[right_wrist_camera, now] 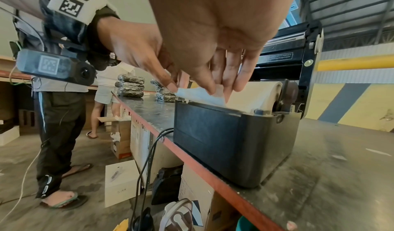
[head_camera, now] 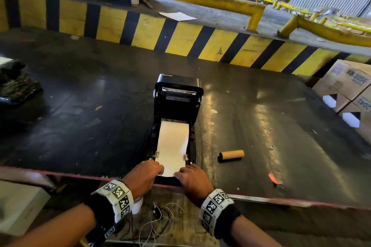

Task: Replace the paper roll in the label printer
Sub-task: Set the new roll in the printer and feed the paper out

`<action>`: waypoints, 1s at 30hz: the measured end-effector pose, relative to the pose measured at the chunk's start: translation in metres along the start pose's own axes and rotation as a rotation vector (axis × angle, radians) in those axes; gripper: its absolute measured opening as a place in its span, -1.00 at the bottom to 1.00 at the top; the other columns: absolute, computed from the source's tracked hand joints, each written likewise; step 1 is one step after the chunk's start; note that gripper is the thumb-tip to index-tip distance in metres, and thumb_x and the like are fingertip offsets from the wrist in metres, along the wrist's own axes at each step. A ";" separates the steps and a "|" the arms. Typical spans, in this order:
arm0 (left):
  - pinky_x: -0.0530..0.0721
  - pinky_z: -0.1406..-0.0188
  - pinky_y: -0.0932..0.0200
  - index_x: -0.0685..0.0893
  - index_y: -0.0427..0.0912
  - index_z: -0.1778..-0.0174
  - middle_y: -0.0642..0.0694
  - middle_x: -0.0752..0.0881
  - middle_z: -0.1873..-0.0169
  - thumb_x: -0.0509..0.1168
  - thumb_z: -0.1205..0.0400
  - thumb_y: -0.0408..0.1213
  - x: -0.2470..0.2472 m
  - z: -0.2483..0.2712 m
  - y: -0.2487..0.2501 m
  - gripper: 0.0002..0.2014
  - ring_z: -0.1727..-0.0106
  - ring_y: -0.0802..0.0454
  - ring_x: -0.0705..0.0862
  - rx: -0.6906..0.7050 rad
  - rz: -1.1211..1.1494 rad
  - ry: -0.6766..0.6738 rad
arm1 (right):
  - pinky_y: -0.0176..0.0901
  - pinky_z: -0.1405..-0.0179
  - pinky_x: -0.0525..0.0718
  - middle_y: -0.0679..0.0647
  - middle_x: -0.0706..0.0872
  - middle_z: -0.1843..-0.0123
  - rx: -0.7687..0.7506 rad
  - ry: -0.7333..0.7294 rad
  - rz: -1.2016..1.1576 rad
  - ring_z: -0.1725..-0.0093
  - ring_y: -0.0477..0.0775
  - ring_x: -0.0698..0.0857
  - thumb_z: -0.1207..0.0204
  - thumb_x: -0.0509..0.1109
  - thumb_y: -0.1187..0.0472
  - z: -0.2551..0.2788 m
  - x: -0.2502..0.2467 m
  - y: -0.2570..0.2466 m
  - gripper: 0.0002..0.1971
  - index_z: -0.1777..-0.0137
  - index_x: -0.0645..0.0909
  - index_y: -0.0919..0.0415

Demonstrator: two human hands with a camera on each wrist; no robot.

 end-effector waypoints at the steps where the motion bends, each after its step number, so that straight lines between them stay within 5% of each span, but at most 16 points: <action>1: 0.63 -0.01 0.08 0.65 -0.21 -0.03 -0.17 0.71 -0.01 0.24 -0.58 -0.47 0.002 0.004 0.002 -0.82 0.00 -0.08 0.63 0.001 0.009 0.008 | -0.41 0.46 0.57 -0.10 0.64 0.58 0.007 0.011 -0.004 0.53 -0.12 0.64 -0.04 0.68 -0.09 0.002 0.001 -0.002 -0.70 0.51 0.62 0.01; 5: 0.54 0.03 0.27 0.67 -0.21 -0.06 -0.15 0.72 -0.02 0.19 -0.64 -0.42 0.008 0.015 0.009 -0.82 0.00 -0.01 0.64 -0.018 0.066 0.051 | -0.18 0.20 0.72 0.05 0.76 0.38 -0.006 0.018 -0.111 0.34 0.09 0.72 -0.36 0.50 0.11 0.017 -0.010 -0.010 -0.88 0.31 0.70 0.12; 8: 0.44 0.06 0.34 0.68 -0.22 -0.05 -0.14 0.72 -0.01 0.19 -0.65 -0.41 0.010 0.024 0.014 -0.82 0.08 0.11 0.56 -0.029 0.104 0.054 | 0.05 -0.05 0.56 0.26 0.77 0.08 0.006 -0.005 -0.177 0.06 0.28 0.68 -0.58 0.07 0.09 0.027 -0.011 -0.016 -0.62 0.03 0.68 0.29; 11: 0.50 0.08 0.32 0.69 -0.20 -0.02 -0.12 0.73 0.03 0.20 -0.63 -0.43 0.015 0.032 0.012 -0.82 0.12 0.17 0.51 -0.043 0.130 0.023 | 0.06 -0.12 0.51 0.28 0.75 0.00 0.009 -0.019 -0.202 -0.02 0.29 0.65 -0.59 0.19 0.30 0.034 -0.012 -0.021 -0.77 -0.05 0.66 0.33; 19: 0.59 0.11 0.29 0.71 -0.18 0.07 -0.11 0.77 0.08 0.24 -0.59 -0.44 0.026 0.046 0.011 -0.85 0.10 0.11 0.63 -0.070 0.162 -0.060 | 0.02 -0.05 0.50 0.28 0.78 0.05 -0.001 -0.055 -0.254 0.04 0.30 0.69 -0.51 0.23 0.41 0.041 0.000 -0.027 -0.77 -0.03 0.69 0.31; 26: 0.62 0.15 0.30 0.70 -0.15 0.01 -0.01 0.72 0.14 0.30 -0.56 -0.26 0.007 0.035 0.010 -0.85 0.11 0.11 0.68 -0.103 0.219 -0.054 | 0.03 -0.13 0.53 0.21 0.78 -0.06 -0.034 -0.066 -0.315 -0.04 0.25 0.70 -0.57 0.27 0.18 0.032 -0.009 -0.012 -0.75 -0.16 0.66 0.23; 30: 0.71 -0.04 0.08 0.68 -0.14 0.00 -0.07 0.74 0.06 0.28 -0.59 -0.20 -0.011 0.018 -0.002 -0.84 0.06 0.09 0.67 -0.149 0.164 0.067 | 0.01 -0.17 0.54 0.17 0.76 -0.15 0.005 -0.016 -0.318 -0.11 0.21 0.68 -0.60 0.23 0.11 0.012 -0.030 0.011 -0.69 -0.22 0.64 0.22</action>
Point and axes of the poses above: each hand's wrist, its own z-axis away from the middle knuckle, its own x-axis out of the palm, y = z × x, the point moved 1 cm from there along -z, towards the middle knuckle
